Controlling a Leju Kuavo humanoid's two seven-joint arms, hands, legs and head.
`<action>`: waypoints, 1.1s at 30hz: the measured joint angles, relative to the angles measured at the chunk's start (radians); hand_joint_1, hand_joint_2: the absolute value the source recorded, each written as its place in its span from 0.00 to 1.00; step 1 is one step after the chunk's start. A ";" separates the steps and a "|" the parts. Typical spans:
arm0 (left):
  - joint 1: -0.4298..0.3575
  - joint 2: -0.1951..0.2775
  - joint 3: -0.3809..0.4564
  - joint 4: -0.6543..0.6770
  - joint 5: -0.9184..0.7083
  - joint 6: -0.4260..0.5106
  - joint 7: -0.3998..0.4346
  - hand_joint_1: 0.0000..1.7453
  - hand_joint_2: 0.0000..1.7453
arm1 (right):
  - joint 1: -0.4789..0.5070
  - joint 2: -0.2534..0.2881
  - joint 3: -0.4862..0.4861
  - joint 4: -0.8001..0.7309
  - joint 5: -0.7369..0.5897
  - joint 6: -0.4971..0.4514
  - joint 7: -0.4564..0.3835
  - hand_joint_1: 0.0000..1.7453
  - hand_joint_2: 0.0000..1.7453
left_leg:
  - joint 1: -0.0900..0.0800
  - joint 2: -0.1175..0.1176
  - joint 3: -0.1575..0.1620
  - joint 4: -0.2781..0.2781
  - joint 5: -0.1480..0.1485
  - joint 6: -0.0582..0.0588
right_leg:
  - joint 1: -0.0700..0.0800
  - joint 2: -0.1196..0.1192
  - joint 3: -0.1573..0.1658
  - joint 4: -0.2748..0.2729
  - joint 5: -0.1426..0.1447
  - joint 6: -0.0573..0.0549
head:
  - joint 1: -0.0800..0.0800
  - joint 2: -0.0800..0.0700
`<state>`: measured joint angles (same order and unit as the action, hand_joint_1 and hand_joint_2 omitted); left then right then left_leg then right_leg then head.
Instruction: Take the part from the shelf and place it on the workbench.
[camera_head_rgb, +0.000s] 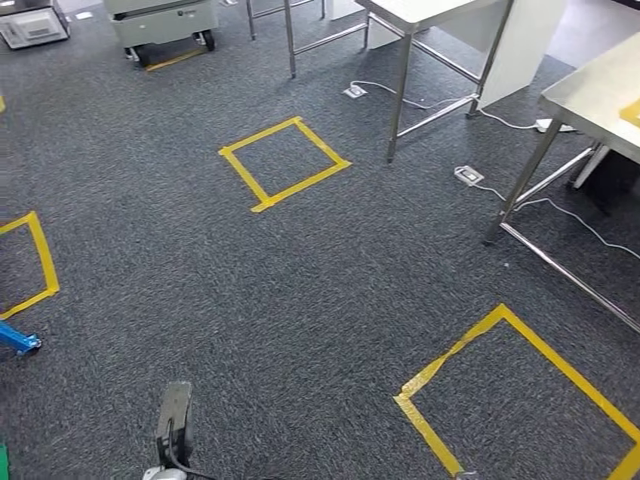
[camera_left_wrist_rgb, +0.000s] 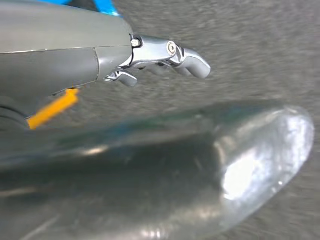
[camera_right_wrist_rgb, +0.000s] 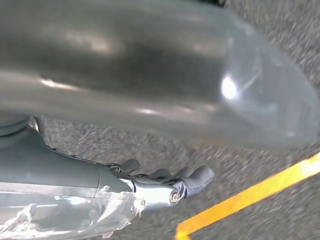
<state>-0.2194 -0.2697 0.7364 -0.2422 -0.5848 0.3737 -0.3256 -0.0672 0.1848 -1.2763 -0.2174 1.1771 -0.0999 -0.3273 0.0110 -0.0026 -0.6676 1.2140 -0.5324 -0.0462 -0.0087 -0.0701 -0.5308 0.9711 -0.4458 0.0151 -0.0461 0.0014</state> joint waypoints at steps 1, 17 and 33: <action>-0.011 -0.003 -0.001 -0.004 0.009 0.003 0.005 0.00 0.00 | -0.003 0.000 0.000 0.000 0.007 0.003 0.001 0.00 0.00 | 0.003 0.014 0.042 -0.066 0.035 -0.003 | -0.002 -0.008 0.000 0.003 0.000 0.003 | 0.000 0.000; -0.037 0.057 0.031 -0.030 0.099 0.036 0.096 0.00 0.00 | -0.016 -0.028 0.086 0.003 0.115 0.061 0.045 0.00 0.00 | -0.012 -0.083 0.099 -0.235 0.103 0.054 | 0.000 0.106 -0.071 0.161 -0.053 0.025 | 0.014 0.000; -0.037 0.044 0.029 -0.044 0.144 0.069 0.083 0.00 0.00 | -0.018 -0.033 0.089 0.003 0.118 0.069 0.049 0.00 0.00 | -0.006 0.045 0.056 -0.150 0.082 0.001 | 0.005 -0.007 -0.012 0.028 -0.016 0.008 | 0.002 0.000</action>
<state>-0.2561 -0.2258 0.7656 -0.2864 -0.4406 0.4423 -0.2429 -0.0848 0.1519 -1.1870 -0.2141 1.2952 -0.0312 -0.2782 0.0054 0.0420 -0.6114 1.0640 -0.4508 -0.0448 -0.0036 -0.0775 -0.5432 0.9988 -0.4620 0.0228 -0.0443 0.0015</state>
